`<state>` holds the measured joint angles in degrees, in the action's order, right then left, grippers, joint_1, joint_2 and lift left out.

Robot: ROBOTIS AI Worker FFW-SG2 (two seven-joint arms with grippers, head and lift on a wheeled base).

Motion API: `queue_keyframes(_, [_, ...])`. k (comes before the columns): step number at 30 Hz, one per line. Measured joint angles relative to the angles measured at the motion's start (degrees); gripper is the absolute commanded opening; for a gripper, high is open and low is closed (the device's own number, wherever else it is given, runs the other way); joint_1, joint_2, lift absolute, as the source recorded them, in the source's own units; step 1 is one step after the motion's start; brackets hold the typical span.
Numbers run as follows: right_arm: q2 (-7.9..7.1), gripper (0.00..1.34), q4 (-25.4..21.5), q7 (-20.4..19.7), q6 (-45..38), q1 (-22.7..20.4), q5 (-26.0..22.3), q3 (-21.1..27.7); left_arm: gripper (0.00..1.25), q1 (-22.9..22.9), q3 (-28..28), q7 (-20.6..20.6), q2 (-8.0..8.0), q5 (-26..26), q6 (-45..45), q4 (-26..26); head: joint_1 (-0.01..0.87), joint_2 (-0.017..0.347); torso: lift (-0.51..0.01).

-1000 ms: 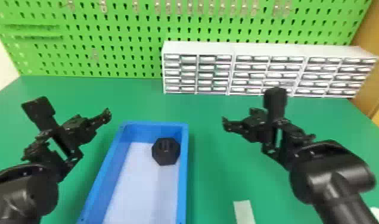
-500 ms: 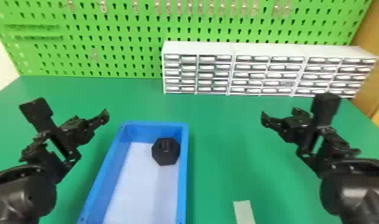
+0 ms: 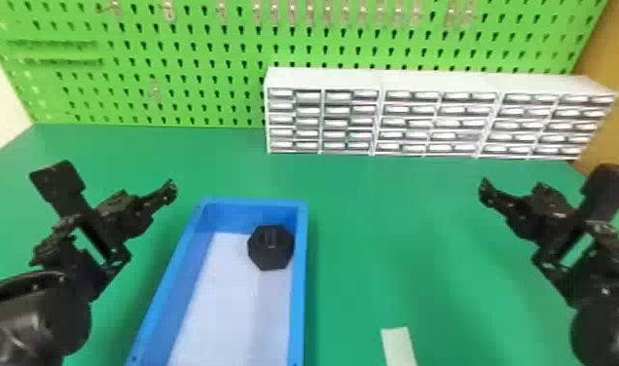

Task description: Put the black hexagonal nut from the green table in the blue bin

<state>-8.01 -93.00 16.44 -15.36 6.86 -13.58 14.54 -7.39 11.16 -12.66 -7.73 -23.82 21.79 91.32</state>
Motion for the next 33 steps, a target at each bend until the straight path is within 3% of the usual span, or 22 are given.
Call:
queue_keyframes(9, [-0.32,1.23,-2.8,4.8,-9.1,0.1,0.4,3.7,1.12,0.0,0.0,0.0,0.00,0.0,0.0,0.0,0.666,0.032,-0.100])
queue_keyframes(33, [-0.54,1.22,-3.5,4.9,-14.3,0.7,-0.7,3.3,1.12,0.0,-0.1,0.0,0.00,-0.1,0.0,0.0,0.666,0.032,-0.100])
